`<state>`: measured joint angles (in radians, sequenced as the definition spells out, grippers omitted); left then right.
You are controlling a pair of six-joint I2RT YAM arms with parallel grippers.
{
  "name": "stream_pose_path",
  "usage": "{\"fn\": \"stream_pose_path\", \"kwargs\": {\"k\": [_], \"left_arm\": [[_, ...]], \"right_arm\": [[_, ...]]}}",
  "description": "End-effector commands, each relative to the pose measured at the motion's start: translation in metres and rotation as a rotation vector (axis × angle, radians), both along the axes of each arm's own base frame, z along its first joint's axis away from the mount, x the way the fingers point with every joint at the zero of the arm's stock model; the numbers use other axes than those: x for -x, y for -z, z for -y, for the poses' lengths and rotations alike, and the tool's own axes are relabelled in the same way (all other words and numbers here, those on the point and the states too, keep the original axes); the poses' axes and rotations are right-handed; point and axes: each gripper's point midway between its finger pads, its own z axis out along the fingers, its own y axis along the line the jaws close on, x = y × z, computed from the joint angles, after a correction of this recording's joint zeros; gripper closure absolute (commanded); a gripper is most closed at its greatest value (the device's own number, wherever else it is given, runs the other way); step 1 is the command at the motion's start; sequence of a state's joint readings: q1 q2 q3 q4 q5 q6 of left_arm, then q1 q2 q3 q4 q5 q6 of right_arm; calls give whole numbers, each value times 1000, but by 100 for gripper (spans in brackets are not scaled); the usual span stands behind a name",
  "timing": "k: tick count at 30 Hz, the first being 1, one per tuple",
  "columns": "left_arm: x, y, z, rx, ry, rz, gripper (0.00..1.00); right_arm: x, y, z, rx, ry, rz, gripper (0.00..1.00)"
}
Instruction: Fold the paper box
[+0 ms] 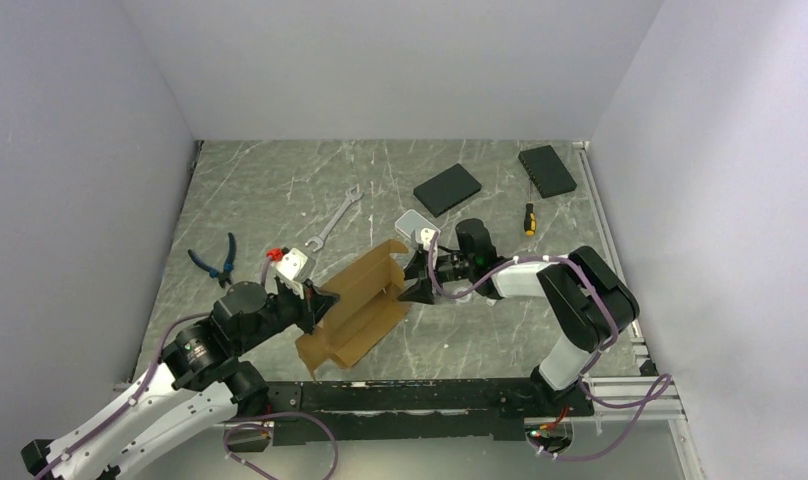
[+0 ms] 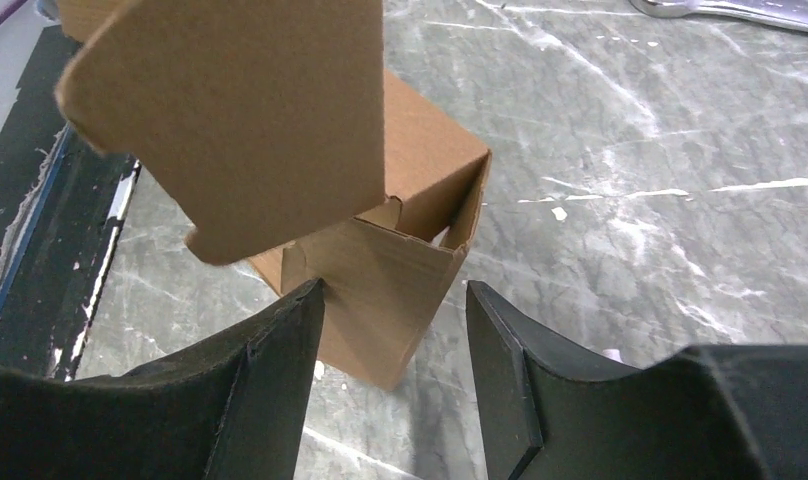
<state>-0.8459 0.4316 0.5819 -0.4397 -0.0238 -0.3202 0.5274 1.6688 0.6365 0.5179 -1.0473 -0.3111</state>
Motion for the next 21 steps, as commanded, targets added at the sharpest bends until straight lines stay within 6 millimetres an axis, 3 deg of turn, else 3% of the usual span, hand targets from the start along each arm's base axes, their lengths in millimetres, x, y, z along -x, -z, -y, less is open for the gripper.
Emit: {"fn": "stream_pose_path", "kwargs": {"k": [1,9,21], "left_arm": [[1,-5,5,27,13,-4,100],[9,-10,-2,63,9,3,100],[10,-2,4,27,44,-18,100]], "right_arm": [[5,-6,-5,-26,-20,42,43],[-3,-4,-4,-38,69,28,45],[11,-18,-8,-90,-19,27,44]]}}
